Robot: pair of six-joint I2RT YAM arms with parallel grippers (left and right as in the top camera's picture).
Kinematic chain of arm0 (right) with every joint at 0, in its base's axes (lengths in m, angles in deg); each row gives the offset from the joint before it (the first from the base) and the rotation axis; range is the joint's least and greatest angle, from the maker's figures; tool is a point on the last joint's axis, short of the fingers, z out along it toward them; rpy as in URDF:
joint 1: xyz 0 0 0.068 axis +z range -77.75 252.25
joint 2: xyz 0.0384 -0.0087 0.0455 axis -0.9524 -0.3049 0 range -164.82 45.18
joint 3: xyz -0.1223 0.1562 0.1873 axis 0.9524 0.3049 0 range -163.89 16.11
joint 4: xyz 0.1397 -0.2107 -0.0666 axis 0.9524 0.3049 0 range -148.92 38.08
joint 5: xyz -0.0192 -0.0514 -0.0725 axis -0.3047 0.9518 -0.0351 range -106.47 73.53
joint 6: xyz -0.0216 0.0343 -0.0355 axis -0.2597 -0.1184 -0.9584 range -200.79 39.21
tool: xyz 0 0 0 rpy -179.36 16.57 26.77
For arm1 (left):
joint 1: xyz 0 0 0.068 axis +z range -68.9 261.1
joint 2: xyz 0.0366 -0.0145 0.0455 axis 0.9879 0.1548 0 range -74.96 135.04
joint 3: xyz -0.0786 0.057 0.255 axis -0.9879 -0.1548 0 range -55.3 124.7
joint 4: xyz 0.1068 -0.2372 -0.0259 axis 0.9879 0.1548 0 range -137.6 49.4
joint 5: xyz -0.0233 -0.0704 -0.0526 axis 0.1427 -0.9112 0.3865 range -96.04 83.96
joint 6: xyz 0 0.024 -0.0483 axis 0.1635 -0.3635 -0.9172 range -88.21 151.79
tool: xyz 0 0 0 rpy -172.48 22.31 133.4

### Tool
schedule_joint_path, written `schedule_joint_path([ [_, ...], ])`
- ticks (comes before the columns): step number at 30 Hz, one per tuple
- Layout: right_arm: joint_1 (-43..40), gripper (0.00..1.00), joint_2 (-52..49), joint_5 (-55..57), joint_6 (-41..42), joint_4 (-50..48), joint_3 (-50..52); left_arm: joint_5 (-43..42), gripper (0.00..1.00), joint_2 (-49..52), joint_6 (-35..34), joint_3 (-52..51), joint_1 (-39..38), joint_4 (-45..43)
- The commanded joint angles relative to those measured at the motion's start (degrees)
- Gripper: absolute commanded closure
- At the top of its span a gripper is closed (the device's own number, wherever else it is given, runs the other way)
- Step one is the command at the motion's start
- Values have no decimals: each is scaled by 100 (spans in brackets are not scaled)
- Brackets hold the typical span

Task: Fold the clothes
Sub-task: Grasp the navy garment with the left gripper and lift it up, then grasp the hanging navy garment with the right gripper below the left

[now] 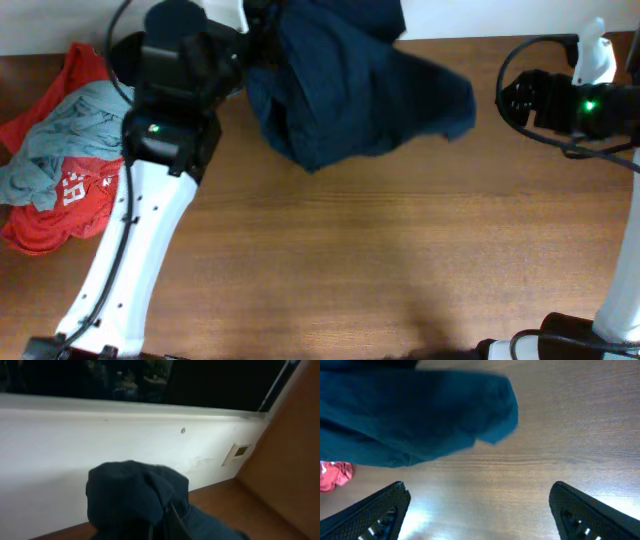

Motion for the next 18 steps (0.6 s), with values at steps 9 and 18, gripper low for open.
schedule_joint_path([
  [9, 1840, 15, 7, 11, -431, 39, -11, 542, 99, 157, -575, 39, -15, -599],
  [18, 3309, 18, 4, 658, 181, -511, 92, 1038, 99, 127, -1084, 42, -11, -852],
])
